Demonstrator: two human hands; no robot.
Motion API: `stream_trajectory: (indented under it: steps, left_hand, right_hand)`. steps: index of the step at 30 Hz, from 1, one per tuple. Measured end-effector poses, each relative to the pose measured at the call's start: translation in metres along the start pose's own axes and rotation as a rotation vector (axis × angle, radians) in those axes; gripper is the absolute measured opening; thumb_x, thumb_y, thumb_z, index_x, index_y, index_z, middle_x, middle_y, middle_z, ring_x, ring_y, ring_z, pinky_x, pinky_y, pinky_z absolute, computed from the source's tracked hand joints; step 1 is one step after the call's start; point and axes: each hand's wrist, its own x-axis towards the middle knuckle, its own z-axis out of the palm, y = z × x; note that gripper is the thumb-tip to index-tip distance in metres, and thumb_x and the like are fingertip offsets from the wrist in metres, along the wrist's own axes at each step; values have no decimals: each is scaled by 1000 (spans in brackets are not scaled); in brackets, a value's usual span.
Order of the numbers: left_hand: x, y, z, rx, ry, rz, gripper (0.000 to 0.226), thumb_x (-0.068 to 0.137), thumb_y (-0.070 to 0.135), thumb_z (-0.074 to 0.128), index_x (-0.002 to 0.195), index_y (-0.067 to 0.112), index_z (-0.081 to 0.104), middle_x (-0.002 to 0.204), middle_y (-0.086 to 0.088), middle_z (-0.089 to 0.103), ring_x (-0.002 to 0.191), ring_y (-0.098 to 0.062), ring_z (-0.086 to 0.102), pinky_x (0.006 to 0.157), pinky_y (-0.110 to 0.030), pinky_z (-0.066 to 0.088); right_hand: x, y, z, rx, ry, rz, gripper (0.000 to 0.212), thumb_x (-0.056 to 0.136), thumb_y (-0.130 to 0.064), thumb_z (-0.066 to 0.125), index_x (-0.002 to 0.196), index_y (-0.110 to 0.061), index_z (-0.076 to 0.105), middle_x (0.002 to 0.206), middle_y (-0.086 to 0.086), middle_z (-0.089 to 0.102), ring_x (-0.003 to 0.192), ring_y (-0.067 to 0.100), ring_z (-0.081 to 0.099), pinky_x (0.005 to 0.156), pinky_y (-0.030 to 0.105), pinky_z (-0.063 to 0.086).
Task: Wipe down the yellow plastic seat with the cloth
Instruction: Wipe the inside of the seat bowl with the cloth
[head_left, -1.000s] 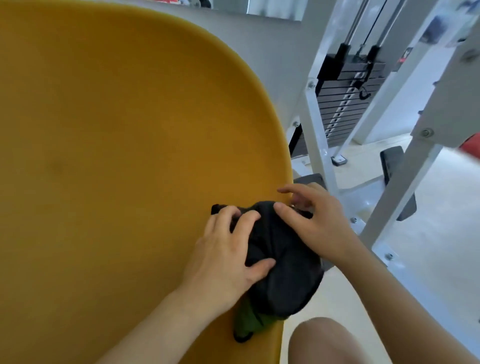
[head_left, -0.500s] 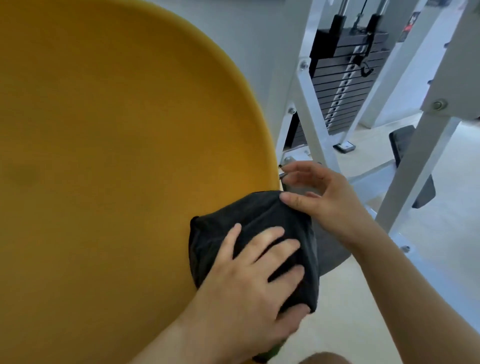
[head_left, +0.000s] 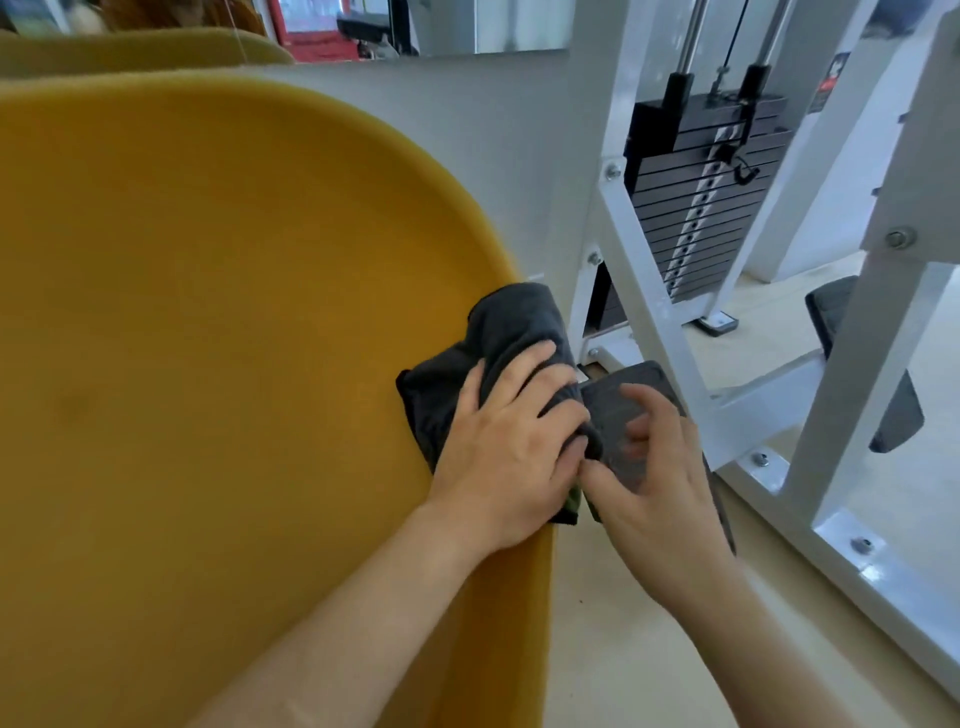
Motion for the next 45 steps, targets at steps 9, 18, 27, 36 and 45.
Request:
stream_trajectory:
  steps: [9, 18, 27, 36, 45]
  left_hand:
    - [-14, -33, -30, 299, -68, 434, 36, 95, 49, 42, 123, 35, 59, 140, 7, 53, 131, -16, 45, 104, -55, 30]
    - [80, -71, -16, 461, 105, 287, 38, 100, 38, 37, 108, 15, 66, 119, -2, 65, 127, -22, 50, 113, -56, 23]
    - [103, -85, -30, 436, 61, 143, 40, 99, 42, 30, 120, 19, 57, 131, 0, 55, 134, -22, 37, 114, -60, 16]
    - [140, -118, -75, 551, -104, 80, 46, 95, 58, 21, 128, 37, 46, 141, 6, 45, 138, -20, 26, 112, -62, 13]
    - [138, -116, -76, 529, -116, -12, 44, 98, 55, 21, 130, 35, 45, 145, 4, 38, 141, -22, 17, 113, -62, 8]
  right_hand:
    - [-13, -2, 1, -175, -36, -159, 76, 72, -56, 57, 141, -38, 28, 127, -14, 32, 121, 4, 40, 98, 22, 37]
    - [-16, -23, 37, -194, -410, 68, 94, 98, -37, 48, 130, -35, -40, 148, 1, 38, 124, 16, 49, 100, 20, 38]
    - [-1, -20, 29, -357, -332, -57, 110, 87, -53, 58, 131, -47, -43, 159, -3, 19, 127, 13, 48, 95, 25, 46]
    - [54, -34, 46, -429, -87, -178, 78, 94, -30, 53, 151, -34, 0, 116, -5, 47, 91, 9, 46, 77, 20, 40]
    - [123, -58, 75, -331, -19, -101, 52, 93, -36, 56, 135, -12, 38, 120, 9, 53, 110, 25, 49, 95, 36, 41]
